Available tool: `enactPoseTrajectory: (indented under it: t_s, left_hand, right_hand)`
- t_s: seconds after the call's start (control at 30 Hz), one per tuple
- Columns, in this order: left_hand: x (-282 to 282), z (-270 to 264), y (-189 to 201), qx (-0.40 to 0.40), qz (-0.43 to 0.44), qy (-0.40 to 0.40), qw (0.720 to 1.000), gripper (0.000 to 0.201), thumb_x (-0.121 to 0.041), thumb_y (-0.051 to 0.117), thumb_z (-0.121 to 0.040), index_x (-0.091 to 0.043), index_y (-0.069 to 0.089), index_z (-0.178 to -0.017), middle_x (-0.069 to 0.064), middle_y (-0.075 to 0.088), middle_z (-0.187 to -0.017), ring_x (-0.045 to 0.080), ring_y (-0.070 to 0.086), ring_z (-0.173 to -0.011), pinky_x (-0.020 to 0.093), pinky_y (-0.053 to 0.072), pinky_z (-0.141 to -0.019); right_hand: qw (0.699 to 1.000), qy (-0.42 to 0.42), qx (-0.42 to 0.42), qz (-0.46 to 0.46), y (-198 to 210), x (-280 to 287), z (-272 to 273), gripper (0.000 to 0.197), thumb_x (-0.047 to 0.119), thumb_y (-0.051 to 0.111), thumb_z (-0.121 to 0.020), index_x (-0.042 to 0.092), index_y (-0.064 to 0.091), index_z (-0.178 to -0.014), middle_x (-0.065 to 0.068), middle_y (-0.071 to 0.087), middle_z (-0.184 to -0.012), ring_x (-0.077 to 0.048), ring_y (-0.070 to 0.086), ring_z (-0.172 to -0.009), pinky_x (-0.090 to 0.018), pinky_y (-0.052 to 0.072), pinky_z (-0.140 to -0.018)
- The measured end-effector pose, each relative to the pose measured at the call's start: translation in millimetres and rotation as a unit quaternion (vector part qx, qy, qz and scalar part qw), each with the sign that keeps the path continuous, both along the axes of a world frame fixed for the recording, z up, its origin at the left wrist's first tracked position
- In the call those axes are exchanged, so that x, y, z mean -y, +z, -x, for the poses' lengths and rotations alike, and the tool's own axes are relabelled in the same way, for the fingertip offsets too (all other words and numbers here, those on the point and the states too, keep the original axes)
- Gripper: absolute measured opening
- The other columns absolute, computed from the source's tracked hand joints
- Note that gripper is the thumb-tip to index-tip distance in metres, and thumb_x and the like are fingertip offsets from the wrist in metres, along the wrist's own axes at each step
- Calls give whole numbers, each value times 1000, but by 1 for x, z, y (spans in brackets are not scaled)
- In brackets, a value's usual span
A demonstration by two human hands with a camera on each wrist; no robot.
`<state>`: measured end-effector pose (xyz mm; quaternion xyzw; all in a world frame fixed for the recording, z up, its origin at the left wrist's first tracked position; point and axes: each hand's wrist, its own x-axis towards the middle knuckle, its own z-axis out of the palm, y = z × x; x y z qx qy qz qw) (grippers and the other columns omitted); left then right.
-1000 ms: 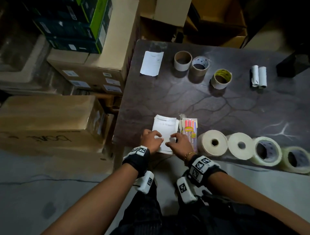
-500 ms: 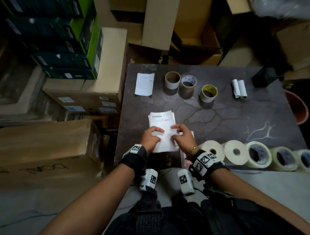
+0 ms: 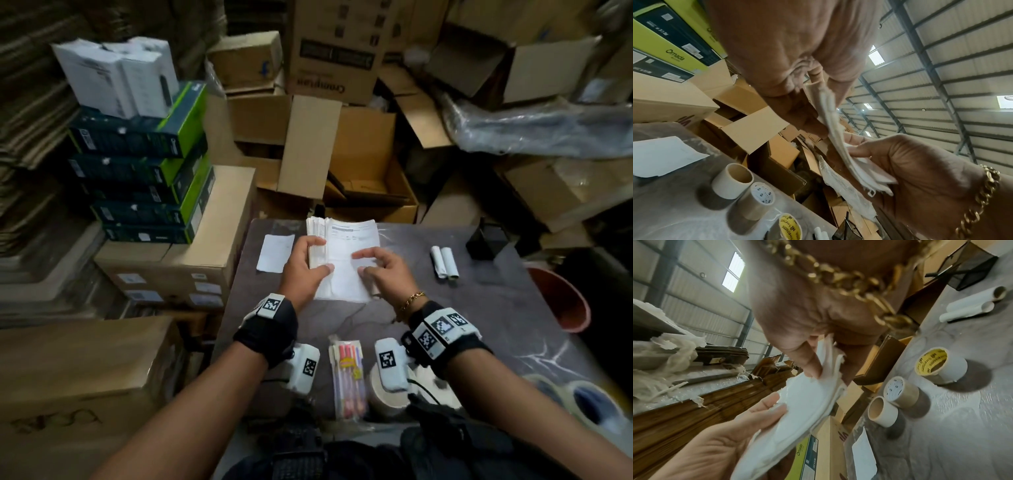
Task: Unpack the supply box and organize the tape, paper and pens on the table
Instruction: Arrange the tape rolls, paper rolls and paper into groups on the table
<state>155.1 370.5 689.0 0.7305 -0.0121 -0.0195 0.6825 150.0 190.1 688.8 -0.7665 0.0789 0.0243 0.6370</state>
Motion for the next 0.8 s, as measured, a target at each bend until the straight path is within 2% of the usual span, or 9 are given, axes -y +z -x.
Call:
enactPoseTrajectory:
  t_s: [0.1, 0.13, 0.23, 0.33, 0.37, 0.53, 0.63, 0.7, 0.8]
  left_hand:
    - [20, 4, 7, -15, 6, 17, 1000, 43, 8, 53, -85, -30, 50, -105, 7, 64, -121, 19, 64, -106, 45, 55, -91]
    - [25, 6, 6, -13, -2, 20, 1000, 43, 8, 54, -85, -29, 49, -105, 8, 64, -122, 19, 64, -107, 45, 55, -91]
    - [38, 14, 4, 2, -29, 37, 999, 41, 2, 63, -82, -27, 48, -105, 4, 63, -121, 17, 63, -109, 40, 55, -91]
    - [51, 20, 8, -7, -6, 50, 999, 36, 10, 55, -84, -13, 44, -108, 10, 61, -122, 11, 62, -100, 23, 54, -80]
    - [53, 22, 8, -7, -4, 52, 999, 35, 13, 52, -83, -11, 43, -108, 11, 62, -118, 10, 62, -97, 21, 54, -77]
    - [58, 28, 2, -13, -10, 67, 998, 32, 4, 62, -85, -11, 42, -105, 6, 65, -108, 21, 63, -101, 38, 54, -87]
    - [58, 24, 2, -29, 7, 63, 998, 29, 9, 51, -86, -11, 41, -105, 1, 64, -109, 21, 61, -106, 37, 52, -87]
    - [56, 19, 1, -21, -13, 66, 998, 32, 6, 57, -85, -15, 41, -102, 3, 64, -115, 19, 62, -109, 36, 55, -87]
    - [52, 10, 3, -23, -13, 63, 998, 33, -4, 65, -84, -22, 42, -99, 5, 67, -115, 19, 65, -106, 43, 56, -89]
  right_hand:
    - [1000, -13, -8, -21, 6, 22, 2, 33, -4, 54, -83, 13, 71, -105, 8, 63, -109, -13, 58, -97, -26, 49, -67]
    - [1000, -13, -3, -23, 7, 29, 2, 32, -4, 54, -83, 12, 71, -104, 9, 64, -109, -15, 59, -99, -28, 51, -70]
    - [1000, 4, 13, -10, 2, 45, 4, 28, -3, 61, -81, 17, 71, -97, 4, 66, -115, -19, 60, -110, -40, 53, -92]
    - [1000, 6, 11, -3, -2, 56, 9, 28, -2, 61, -79, 20, 71, -93, 3, 66, -116, -18, 61, -110, -46, 52, -96]
    - [1000, 7, 10, -8, -4, 59, 10, 28, -2, 61, -79, 18, 71, -94, 3, 66, -115, -18, 61, -110, -46, 52, -97]
    - [1000, 21, -3, -21, -8, 68, 12, 29, -4, 61, -79, 18, 72, -94, -1, 67, -116, -22, 62, -110, -44, 51, -98]
    - [999, 26, -11, -31, -11, 71, 8, 27, -2, 63, -79, 18, 72, -94, -3, 67, -117, -24, 63, -109, -43, 53, -94]
    - [998, 40, -24, -43, -11, 72, 5, 28, -2, 63, -78, 19, 73, -93, -5, 67, -118, -28, 64, -106, -44, 55, -89]
    - [998, 5, -24, -54, -8, 73, -1, 26, -4, 61, -80, 16, 73, -91, -3, 69, -109, -22, 64, -99, -37, 54, -83]
